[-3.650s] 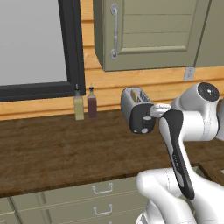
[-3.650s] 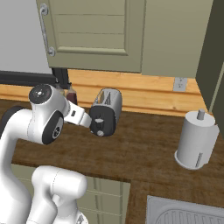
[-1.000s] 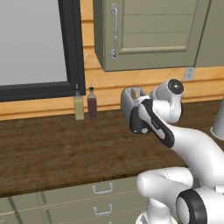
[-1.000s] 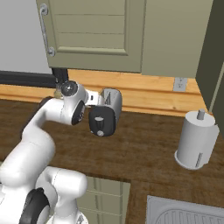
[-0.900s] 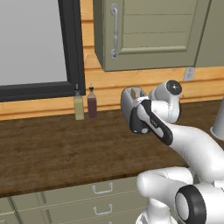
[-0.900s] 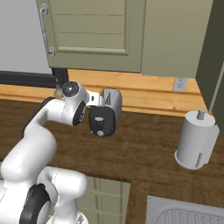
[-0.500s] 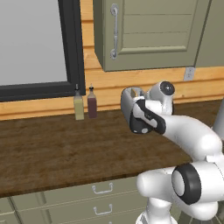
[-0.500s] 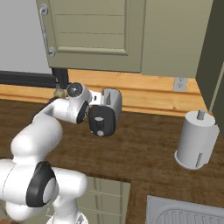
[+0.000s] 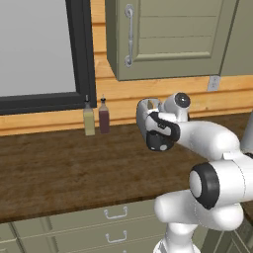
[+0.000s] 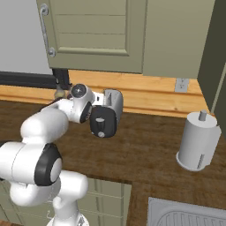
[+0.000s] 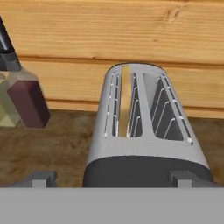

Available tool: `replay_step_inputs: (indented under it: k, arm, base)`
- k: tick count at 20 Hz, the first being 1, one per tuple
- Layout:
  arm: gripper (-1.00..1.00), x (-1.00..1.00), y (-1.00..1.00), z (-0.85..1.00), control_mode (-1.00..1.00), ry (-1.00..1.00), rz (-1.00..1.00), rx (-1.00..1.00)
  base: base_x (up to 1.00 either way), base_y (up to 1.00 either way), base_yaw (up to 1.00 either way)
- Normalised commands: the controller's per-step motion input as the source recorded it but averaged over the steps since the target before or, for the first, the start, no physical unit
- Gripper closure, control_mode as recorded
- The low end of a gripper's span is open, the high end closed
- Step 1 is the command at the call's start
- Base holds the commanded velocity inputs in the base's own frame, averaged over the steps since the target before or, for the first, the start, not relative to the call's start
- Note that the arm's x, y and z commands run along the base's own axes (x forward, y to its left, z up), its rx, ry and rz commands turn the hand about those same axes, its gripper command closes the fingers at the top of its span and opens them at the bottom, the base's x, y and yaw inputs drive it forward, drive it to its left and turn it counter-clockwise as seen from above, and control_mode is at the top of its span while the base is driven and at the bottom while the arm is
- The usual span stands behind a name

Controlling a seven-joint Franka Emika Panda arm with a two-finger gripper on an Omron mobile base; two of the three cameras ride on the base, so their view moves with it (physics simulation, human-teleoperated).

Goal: Start the toaster. Once the lever pops up, take the bread to the plate on the dining counter.

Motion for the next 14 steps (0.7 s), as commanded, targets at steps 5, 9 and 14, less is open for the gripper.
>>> replay_step_inputs:
  k: [5, 9, 14]
  arm:
    - [-1.0, 0.23, 0.0, -0.06, -1.0, 0.0, 0.0, 0.0]
    - [-1.0, 0.29, 0.0, 0.0, -1.0, 0.0, 0.0, 0.0]
    - [-1.0, 0.25, -0.04, 0.0, -1.0, 0.0, 0.0, 0.0]
  base:
    - [0.0, 0.0, 0.0]
    - [0.0, 0.0, 0.0]
    - [0.0, 0.0, 0.0]
